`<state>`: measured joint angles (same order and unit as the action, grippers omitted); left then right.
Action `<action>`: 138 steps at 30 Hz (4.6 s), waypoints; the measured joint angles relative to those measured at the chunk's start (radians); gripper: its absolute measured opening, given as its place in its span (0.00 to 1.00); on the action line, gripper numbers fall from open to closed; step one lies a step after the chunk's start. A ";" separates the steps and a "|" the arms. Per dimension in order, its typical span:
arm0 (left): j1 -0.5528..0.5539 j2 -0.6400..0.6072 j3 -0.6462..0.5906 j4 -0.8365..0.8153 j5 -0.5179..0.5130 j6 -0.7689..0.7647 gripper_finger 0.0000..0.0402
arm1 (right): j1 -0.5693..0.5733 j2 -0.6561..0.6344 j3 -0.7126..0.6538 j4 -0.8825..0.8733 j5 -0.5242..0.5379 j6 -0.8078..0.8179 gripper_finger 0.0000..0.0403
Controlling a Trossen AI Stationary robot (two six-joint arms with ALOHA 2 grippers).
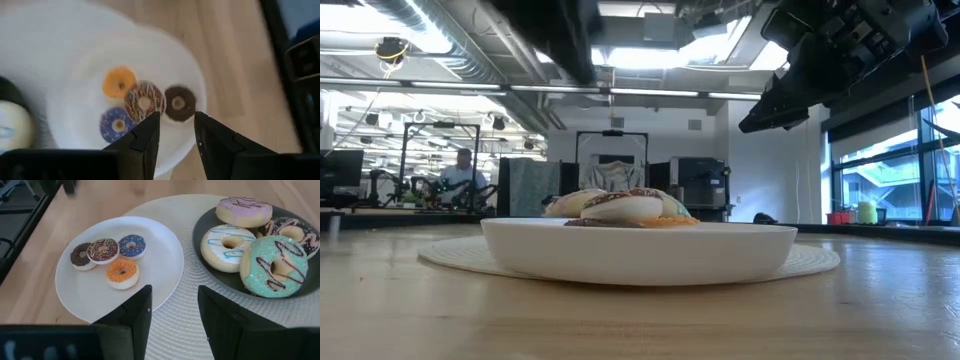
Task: Pick & Place donuts
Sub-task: Return to Home Position
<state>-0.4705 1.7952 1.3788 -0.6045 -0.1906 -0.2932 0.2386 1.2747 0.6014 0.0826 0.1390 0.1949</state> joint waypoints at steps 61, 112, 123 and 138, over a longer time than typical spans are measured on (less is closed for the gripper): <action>0.682 -1.474 -1.309 0.951 0.592 0.018 0.29 | -0.126 -1.005 -0.594 0.183 0.209 0.009 0.40; 0.463 -1.716 -1.371 0.739 0.111 0.132 0.28 | -0.125 -1.274 -0.593 -0.009 0.312 -0.122 0.40; 0.463 -1.795 -1.368 0.616 0.140 0.118 0.29 | -0.126 -1.274 -0.593 -0.006 0.408 -0.143 0.40; 0.463 -1.779 -1.368 0.613 0.156 0.123 0.29 | -0.126 -1.268 -0.593 -0.006 0.409 -0.305 0.40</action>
<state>-0.0078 0.0166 0.0113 0.0090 -0.0341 -0.1701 0.1131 0.0063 0.0086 0.0769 0.5476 -0.1105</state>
